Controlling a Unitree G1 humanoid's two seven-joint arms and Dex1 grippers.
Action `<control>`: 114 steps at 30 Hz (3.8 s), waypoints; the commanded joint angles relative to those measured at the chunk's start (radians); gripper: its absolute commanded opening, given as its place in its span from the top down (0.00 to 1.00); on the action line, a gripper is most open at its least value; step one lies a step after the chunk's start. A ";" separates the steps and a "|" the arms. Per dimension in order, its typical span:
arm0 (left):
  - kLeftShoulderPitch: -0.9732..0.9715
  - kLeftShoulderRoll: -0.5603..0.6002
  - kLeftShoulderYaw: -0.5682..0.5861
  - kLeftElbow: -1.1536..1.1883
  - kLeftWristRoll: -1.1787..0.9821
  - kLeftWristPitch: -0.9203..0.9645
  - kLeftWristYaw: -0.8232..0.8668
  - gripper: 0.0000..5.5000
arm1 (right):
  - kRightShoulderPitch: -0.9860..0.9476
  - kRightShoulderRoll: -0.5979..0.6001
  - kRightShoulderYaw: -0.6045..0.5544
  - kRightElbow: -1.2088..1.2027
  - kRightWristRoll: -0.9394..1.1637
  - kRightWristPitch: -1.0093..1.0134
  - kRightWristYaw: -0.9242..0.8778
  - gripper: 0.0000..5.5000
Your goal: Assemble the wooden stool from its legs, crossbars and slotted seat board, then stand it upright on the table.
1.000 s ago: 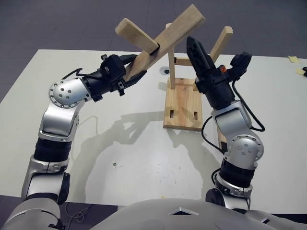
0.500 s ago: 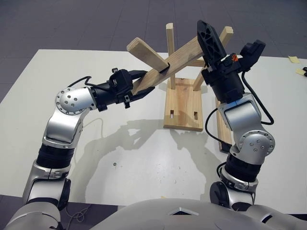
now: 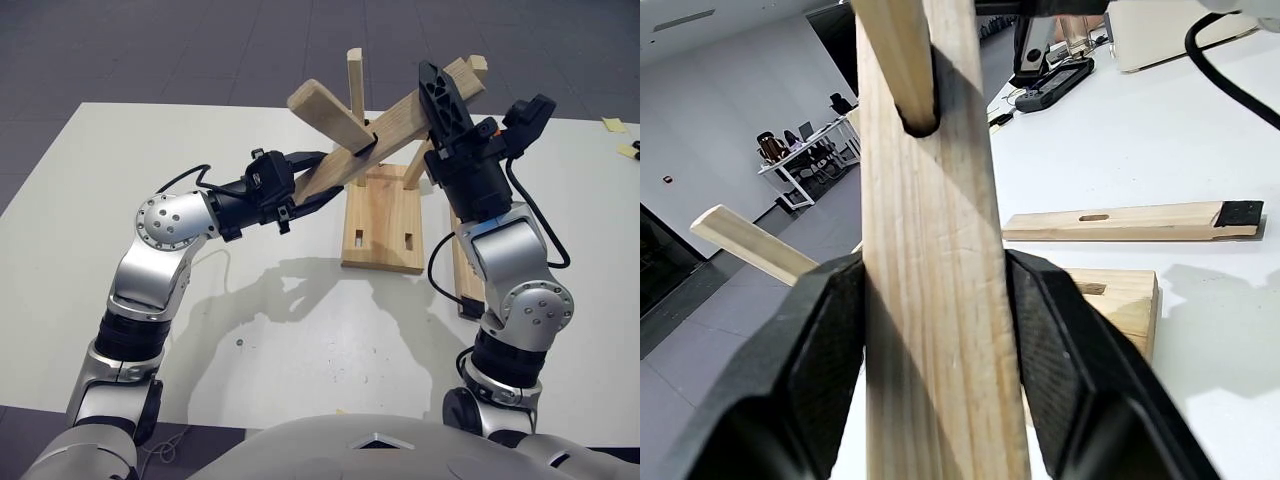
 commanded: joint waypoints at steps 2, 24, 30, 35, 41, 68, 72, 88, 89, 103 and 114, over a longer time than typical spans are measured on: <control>0.045 -0.025 -0.008 -0.052 0.023 0.022 0.060 0.62 | -0.008 -0.066 0.007 0.019 -0.023 0.015 0.006 0.81; 0.239 -0.194 0.374 -0.260 -0.309 0.400 0.552 0.03 | 0.211 -0.390 -0.260 0.133 -0.026 0.113 -0.071 0.81; 0.287 -0.223 0.318 -0.289 -0.313 0.402 0.570 0.02 | 0.206 -0.342 -0.352 0.222 -0.047 0.010 -0.041 0.81; 0.286 -0.220 0.298 -0.285 -0.299 0.397 0.571 0.02 | 0.260 -0.374 -0.303 0.208 -0.182 0.012 0.019 0.81; 0.303 -0.221 0.277 -0.275 -0.277 0.381 0.568 0.02 | 0.269 -0.360 -0.310 0.204 -0.142 0.032 0.052 0.81; 0.336 -0.238 0.232 -0.266 -0.239 0.344 0.559 0.02 | 0.193 -0.425 -0.297 0.252 -0.305 -0.025 0.151 0.81; 0.334 -0.234 0.233 -0.256 -0.238 0.337 0.553 0.02 | 0.204 -0.434 -0.255 0.237 -0.414 -0.058 0.207 0.81; 0.330 -0.238 0.190 -0.222 -0.180 0.298 0.537 0.02 | 0.314 -0.544 0.001 0.160 -0.705 -0.004 0.350 0.81; 0.328 -0.240 0.186 -0.220 -0.176 0.297 0.537 0.02 | 0.317 -0.558 0.032 0.152 -0.724 0.008 0.353 0.81; 0.305 -0.207 0.136 -0.200 -0.126 0.297 0.511 0.02 | 0.129 -0.472 0.020 0.181 -0.483 0.291 0.076 0.81; 0.304 -0.203 0.142 -0.194 -0.119 0.296 0.495 0.02 | 0.360 -0.520 0.128 0.049 -0.671 0.216 0.118 0.81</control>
